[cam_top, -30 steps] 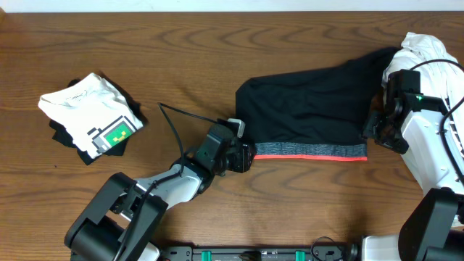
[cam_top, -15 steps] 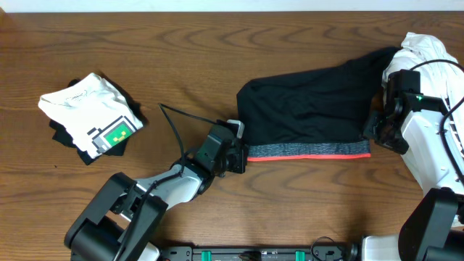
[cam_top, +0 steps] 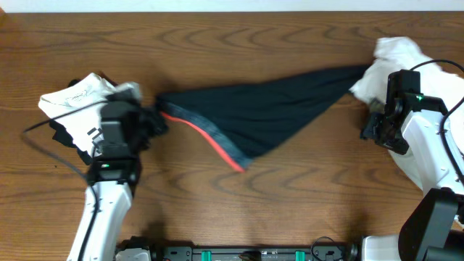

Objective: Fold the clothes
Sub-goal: 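Pull the waistband left with the left gripper, stretching the pants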

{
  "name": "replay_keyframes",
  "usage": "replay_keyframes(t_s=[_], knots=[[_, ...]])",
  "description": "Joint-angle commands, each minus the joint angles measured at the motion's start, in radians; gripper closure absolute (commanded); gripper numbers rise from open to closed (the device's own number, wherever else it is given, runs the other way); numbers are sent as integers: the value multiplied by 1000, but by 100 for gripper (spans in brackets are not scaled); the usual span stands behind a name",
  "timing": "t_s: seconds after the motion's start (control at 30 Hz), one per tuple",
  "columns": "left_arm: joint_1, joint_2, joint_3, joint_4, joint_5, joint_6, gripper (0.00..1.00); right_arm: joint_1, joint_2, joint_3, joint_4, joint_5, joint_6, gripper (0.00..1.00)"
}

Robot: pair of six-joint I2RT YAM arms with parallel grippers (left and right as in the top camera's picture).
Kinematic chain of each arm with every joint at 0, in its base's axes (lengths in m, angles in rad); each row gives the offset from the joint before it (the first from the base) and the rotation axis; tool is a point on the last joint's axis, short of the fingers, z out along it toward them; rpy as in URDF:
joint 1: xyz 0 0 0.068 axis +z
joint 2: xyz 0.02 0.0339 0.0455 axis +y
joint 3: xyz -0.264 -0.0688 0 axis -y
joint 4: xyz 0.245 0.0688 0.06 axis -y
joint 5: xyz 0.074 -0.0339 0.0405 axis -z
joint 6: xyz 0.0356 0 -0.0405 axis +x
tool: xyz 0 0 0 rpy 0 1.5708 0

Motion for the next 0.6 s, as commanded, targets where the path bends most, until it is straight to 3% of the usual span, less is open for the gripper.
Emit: replay_keyframes(t_s=[0.0,0.27,0.3,0.4,0.43,0.47,0.57], knots=[[79,-20,68,-1,67,24,94,-5,-17,-5,0,0,-11,35],[55,5,75,-99,122,24,86,-5,-17,-5,24,-21,-13,36],[48,11,75,-117,122,24,86,-5,-17,-5,40,-54,-29,39],[29,35,75,-154,122,30,86,-2,-15,-5,119,-297,-208,64],[23,47,75,-157,121,34,77,1,-14,-5,138,-364,-248,75],[19,57,75,-158,121,36,65,5,-12,-5,159,-401,-267,79],[15,88,75,-156,114,36,33,16,-6,-5,198,-403,-267,78]])
